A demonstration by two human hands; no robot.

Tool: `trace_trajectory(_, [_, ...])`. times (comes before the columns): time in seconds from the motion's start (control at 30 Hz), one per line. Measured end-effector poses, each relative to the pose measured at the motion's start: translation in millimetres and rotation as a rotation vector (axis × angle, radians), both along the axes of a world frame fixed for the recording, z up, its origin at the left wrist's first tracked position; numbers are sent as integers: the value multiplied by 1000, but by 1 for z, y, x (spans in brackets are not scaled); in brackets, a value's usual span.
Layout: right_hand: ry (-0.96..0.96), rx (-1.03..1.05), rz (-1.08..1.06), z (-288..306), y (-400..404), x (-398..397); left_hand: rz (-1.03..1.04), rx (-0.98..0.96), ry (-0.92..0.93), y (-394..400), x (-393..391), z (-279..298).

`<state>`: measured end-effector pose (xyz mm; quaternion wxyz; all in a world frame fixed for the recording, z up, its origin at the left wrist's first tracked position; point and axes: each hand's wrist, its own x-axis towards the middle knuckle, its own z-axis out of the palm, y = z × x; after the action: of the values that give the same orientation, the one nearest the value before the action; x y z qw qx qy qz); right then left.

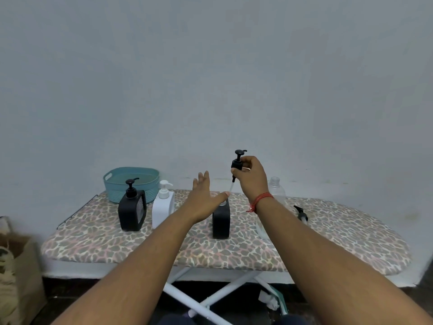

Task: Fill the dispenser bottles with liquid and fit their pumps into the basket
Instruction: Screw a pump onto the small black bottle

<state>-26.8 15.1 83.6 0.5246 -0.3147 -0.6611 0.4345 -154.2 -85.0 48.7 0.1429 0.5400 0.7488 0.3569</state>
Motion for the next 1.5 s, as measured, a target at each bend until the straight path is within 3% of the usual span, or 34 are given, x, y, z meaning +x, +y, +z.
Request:
trace_trajectory(0.23, [38,-26,85,-21,10,-15,22,-69,62,13,-13,-37])
trace_trajectory(0.6, [-64,-63,183,-65,24,-21,46,-116,247,47,-11,-68])
trace_trajectory(0.8, [-285,59,191,-83,28,-23,60,-37,346,64,-14,-79])
trace_trajectory(0.9, [-283,34,176,-98,28,-24,76,9,387,67,-15,-87])
trace_trajectory(1.23, [-122,7,88,-120,11,-32,50,66,227,62,-15,-100])
trace_trajectory(1.5, [-194,62,-18,-117,8,-34,62,73,206,63,-13,-101])
